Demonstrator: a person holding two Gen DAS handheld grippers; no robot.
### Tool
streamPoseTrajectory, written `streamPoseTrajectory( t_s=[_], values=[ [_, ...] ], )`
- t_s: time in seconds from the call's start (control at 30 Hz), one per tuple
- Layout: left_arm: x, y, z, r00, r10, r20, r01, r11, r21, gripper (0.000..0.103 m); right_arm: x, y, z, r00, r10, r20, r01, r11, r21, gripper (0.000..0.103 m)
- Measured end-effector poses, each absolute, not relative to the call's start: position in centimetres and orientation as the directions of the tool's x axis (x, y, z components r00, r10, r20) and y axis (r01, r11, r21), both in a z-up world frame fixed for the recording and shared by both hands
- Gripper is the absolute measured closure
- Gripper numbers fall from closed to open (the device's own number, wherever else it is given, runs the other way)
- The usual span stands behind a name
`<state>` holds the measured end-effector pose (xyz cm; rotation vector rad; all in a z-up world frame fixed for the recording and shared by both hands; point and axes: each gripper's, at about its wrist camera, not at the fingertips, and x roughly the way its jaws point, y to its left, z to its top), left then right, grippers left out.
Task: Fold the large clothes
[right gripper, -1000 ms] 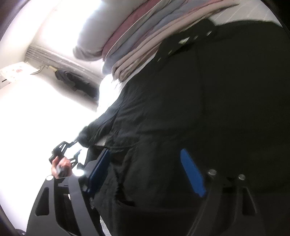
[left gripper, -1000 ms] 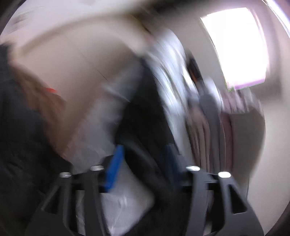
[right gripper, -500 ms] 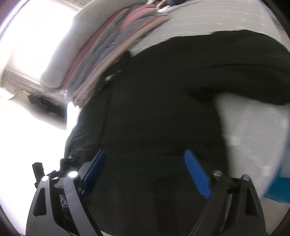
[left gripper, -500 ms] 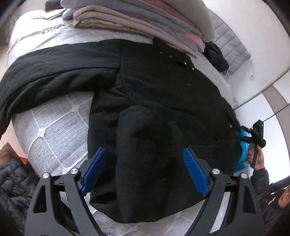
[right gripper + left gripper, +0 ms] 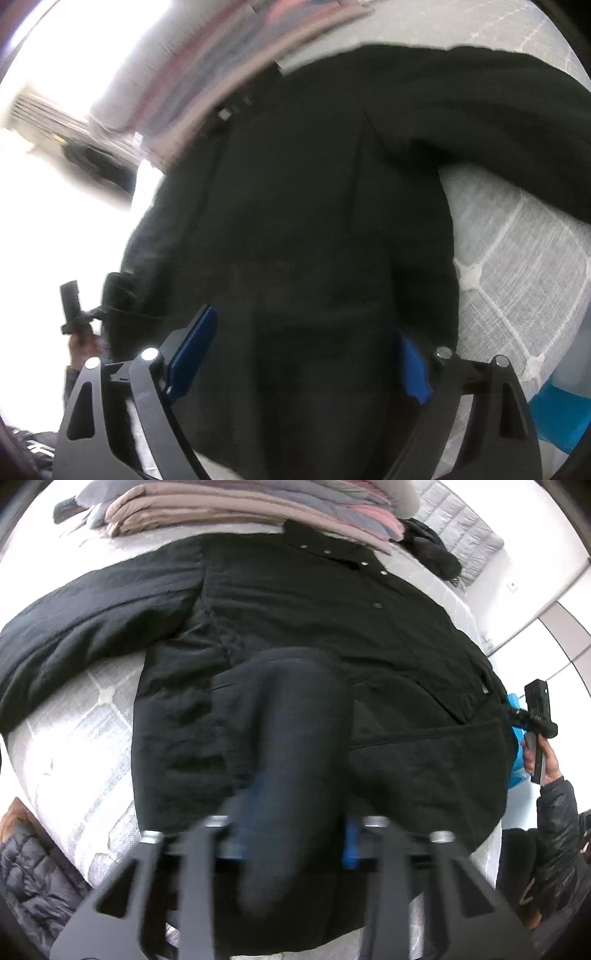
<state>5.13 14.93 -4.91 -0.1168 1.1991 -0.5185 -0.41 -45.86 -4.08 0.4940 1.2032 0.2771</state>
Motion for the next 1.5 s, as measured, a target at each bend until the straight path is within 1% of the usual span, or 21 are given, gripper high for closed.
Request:
streamPoseTrajectory(
  t_s=[0.03, 0.07, 0.1, 0.13, 0.27, 0.3, 0.37, 0.47, 0.5, 0.57, 0.67, 0.73, 0.77, 0.93, 1.0, 1.07, 1.13, 1.2, 1.3, 1.37, 1.5],
  values=[
    [5.3, 15.1, -5.2, 0.267, -0.441, -0.857, 0.304, 0.882, -0.36, 0.09, -0.5, -45.5, -4.0, 0.35, 0.46, -0.816, 0.042, 0.863, 0.504, 0.044],
    [5.4, 15.0, -5.3, 0.273, -0.439, -0.856, 0.289, 0.886, -0.363, 0.091, -0.9, -45.4, -3.8, 0.359, 0.488, -0.796, 0.034, 0.845, 0.533, 0.067],
    [5.1, 15.2, -5.0, 0.288, -0.44, -0.851, 0.275, 0.889, -0.367, 0.094, -1.5, -45.2, -3.3, 0.374, 0.52, -0.768, 0.015, 0.825, 0.566, 0.078],
    [4.7, 15.3, -4.5, 0.303, -0.448, -0.841, 0.273, 0.886, -0.374, 0.095, -2.4, -44.9, -2.6, 0.399, 0.528, -0.75, -0.009, 0.82, 0.572, 0.084],
    [0.9, 16.1, -1.4, 0.362, -0.54, -0.76, 0.367, 0.832, -0.417, 0.096, -7.4, -43.2, 0.9, 0.455, 0.618, -0.641, -0.148, 0.763, 0.63, 0.087],
    [-1.0, 16.5, -0.1, 0.366, -0.598, -0.714, 0.434, 0.788, -0.437, 0.096, -9.0, -42.6, 2.1, 0.46, 0.645, -0.61, -0.205, 0.745, 0.634, 0.087],
    [-3.8, 17.0, 1.2, 0.344, -0.644, -0.684, 0.519, 0.737, -0.433, 0.096, -12.3, -41.8, 3.5, 0.444, 0.679, -0.585, -0.272, 0.724, 0.633, 0.087],
    [-7.0, 17.3, 0.8, 0.264, -0.608, -0.749, 0.592, 0.715, -0.371, 0.094, -16.6, -41.1, 3.8, 0.391, 0.698, -0.6, -0.31, 0.714, 0.628, 0.087],
    [-8.1, 17.7, -0.4, 0.21, -0.558, -0.803, 0.6, 0.722, -0.345, 0.093, -18.5, -41.2, 3.3, 0.364, 0.691, -0.625, -0.298, 0.722, 0.625, 0.087],
    [-9.1, 18.6, -1.8, 0.154, -0.487, -0.86, 0.595, 0.74, -0.313, 0.091, -20.3, -41.8, 2.4, 0.335, 0.682, -0.651, -0.25, 0.73, 0.636, 0.075],
    [-10.7, 20.8, -1.7, 0.13, -0.461, -0.878, 0.593, 0.745, -0.304, 0.09, -23.0, -43.5, 1.8, 0.374, 0.621, -0.688, -0.138, 0.771, 0.621, 0.066],
    [-11.2, 21.8, -0.6, 0.156, -0.462, -0.873, 0.585, 0.755, -0.295, 0.088, -23.8, -43.5, 2.6, 0.413, 0.602, -0.684, -0.106, 0.778, 0.62, 0.06],
    [-11.6, 22.3, 0.5, 0.185, -0.463, -0.867, 0.587, 0.759, -0.28, 0.088, -24.1, -43.5, 3.5, 0.436, 0.593, -0.676, -0.103, 0.78, 0.618, 0.053],
    [-13.2, 24.5, 4.5, 0.247, -0.522, -0.817, 0.614, 0.736, -0.285, 0.088, -24.5, -43.0, 7.6, 0.458, 0.582, -0.672, -0.169, 0.8, 0.576, 0.032],
    [-14.1, 24.6, 5.6, 0.257, -0.515, -0.818, 0.637, 0.727, -0.257, 0.085, -24.1, -42.6, 8.8, 0.458, 0.565, -0.686, -0.177, 0.814, 0.553, 0.031],
    [-13.6, 24.4, 5.9, 0.265, -0.511, -0.818, 0.628, 0.735, -0.256, 0.083, -22.2, -41.2, 10.0, 0.456, 0.574, -0.68, -0.187, 0.809, 0.558, 0.026],
    [-11.4, 23.7, 6.0, 0.312, -0.503, -0.806, 0.586, 0.769, -0.254, 0.067, -21.2, -39.5, 10.1, 0.44, 0.63, -0.64, -0.241, 0.769, 0.592, 0.021],
    [-8.1, 22.8, 5.3, 0.353, -0.489, -0.798, 0.498, 0.82, -0.283, 0.058, -17.1, -34.7, 9.1, 0.387, 0.695, -0.606, -0.305, 0.717, 0.627, 0.016],
    [-4.0, 20.4, 3.1, 0.324, -0.483, -0.813, 0.415, 0.845, -0.337, 0.058, -9.7, -27.3, 5.3, 0.288, 0.687, -0.667, -0.35, 0.724, 0.594, 0.015],
    [-2.7, 18.1, 1.1, 0.258, -0.492, -0.832, 0.428, 0.83, -0.359, 0.058, -5.1, -23.8, 2.2, 0.243, 0.687, -0.685, -0.319, 0.724, 0.612, 0.015],
    [-4.1, 14.5, -2.1, 0.12, -0.477, -0.871, 0.506, 0.784, -0.36, 0.058, 1.8, -20.1, -3.4, 0.128, 0.771, -0.624, -0.202, 0.637, 0.744, 0.015]
  ],
)
